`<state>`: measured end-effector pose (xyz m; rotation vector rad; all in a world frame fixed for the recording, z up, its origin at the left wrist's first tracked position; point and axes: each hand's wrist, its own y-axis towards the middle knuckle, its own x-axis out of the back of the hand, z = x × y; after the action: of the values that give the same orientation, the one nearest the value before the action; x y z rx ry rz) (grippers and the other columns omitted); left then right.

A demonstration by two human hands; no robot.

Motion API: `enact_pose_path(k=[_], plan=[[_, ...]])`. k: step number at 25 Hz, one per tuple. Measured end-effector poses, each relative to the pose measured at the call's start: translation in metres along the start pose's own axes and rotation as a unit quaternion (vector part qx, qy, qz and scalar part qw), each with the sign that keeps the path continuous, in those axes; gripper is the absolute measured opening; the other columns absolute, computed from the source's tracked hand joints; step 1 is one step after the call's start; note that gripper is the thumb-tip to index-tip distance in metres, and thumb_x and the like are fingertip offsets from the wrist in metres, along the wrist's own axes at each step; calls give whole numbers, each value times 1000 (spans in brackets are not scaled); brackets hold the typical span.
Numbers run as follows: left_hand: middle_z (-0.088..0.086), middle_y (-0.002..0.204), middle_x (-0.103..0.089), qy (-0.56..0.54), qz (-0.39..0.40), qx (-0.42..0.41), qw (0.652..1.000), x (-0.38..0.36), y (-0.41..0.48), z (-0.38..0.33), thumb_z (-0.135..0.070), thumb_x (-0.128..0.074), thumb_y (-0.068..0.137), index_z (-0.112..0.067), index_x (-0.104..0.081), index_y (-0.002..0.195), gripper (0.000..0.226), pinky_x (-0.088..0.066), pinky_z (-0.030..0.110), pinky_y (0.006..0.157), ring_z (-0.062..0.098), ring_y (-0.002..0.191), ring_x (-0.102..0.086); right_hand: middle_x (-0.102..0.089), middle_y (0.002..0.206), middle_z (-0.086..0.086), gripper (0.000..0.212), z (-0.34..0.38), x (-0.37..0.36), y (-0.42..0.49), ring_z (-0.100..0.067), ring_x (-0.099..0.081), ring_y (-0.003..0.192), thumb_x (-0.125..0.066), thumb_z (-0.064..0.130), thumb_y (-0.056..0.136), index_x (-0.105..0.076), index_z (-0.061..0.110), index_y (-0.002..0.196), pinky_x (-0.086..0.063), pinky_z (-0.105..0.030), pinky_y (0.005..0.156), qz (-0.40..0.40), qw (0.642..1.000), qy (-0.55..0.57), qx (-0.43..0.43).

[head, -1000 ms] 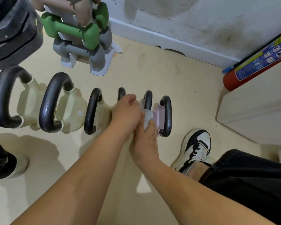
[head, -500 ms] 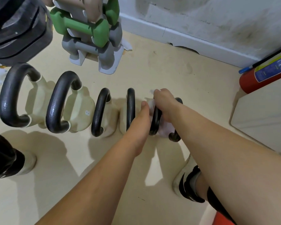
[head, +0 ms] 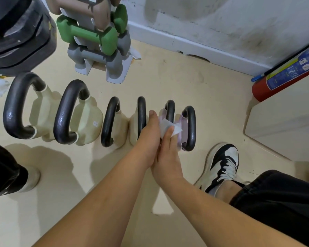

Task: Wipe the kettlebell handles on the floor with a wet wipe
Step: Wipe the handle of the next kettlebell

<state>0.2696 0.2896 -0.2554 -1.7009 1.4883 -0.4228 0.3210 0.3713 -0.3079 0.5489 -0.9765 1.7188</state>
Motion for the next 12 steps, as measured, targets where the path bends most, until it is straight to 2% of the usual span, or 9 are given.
enact_pose_path(k=[1,2,4,6,7,8,9,11,12], plan=[[10,105,-76,11,1,-6,1000,0,-2,-1,-68,-28,98,-18,-66,129,70,-44,38,109,13,103,-71,-8,164,1,85,-7,-3,8,-23,-41,135,-39,48,99,20,27,157,-49,-42,99,-5,998,-56,26],[9,114,-73,31,-9,-8,999,0,-2,-2,-68,-28,98,-8,-60,129,75,-39,38,113,13,110,-67,-3,166,-3,81,-12,-4,20,-25,-27,146,-35,47,99,14,22,159,-41,-42,109,-24,991,-118,60],[-1,130,-68,66,-31,-21,997,-1,-1,-9,-67,-27,99,-21,-64,131,67,-34,32,114,10,123,-58,-8,167,-11,78,-14,4,55,-30,-5,154,-28,45,90,-12,14,160,-18,-49,120,-18,960,-251,122],[-11,119,-72,78,-38,-36,996,-4,2,-20,-63,-26,102,-29,-67,122,57,-42,24,99,-1,111,-61,-41,152,-14,65,-9,21,100,-30,-20,150,-30,39,85,-48,12,142,-15,-47,120,-1,936,-319,147],[-13,106,-75,74,-40,-33,996,-5,4,-25,-63,-25,102,-29,-69,114,56,-44,21,86,-5,98,-64,-59,130,-13,49,-1,31,119,-29,-34,142,-32,32,86,-62,10,118,-19,-45,119,26,932,-337,131],[-13,96,-75,73,-46,-33,996,-5,7,-28,-64,-25,102,-27,-69,111,58,-43,19,76,-7,88,-63,-64,106,-11,35,14,43,131,-28,-45,130,-35,25,88,-64,7,97,-27,-43,115,73,937,-329,91],[-15,90,-71,75,-52,-33,995,-5,9,-29,-65,-24,101,-27,-68,111,59,-40,17,71,-10,82,-59,-63,95,-8,27,20,47,143,-28,-52,118,-39,21,92,-63,7,88,-37,-40,108,74,939,-328,71],[-22,87,-61,63,-59,-26,996,-5,8,-33,-65,-25,101,-30,-63,120,56,-36,16,78,-13,80,-51,-61,92,-6,23,40,64,156,-27,-58,96,-44,21,95,-62,8,89,-51,-35,82,116,967,-225,-21],[-24,90,-59,46,-60,-21,997,-4,9,-32,-65,-26,101,-31,-60,130,57,-32,18,87,-11,86,-49,-61,92,-6,22,44,70,164,-26,-58,88,-47,23,95,-62,7,90,-49,-34,72,126,978,-140,-89]])
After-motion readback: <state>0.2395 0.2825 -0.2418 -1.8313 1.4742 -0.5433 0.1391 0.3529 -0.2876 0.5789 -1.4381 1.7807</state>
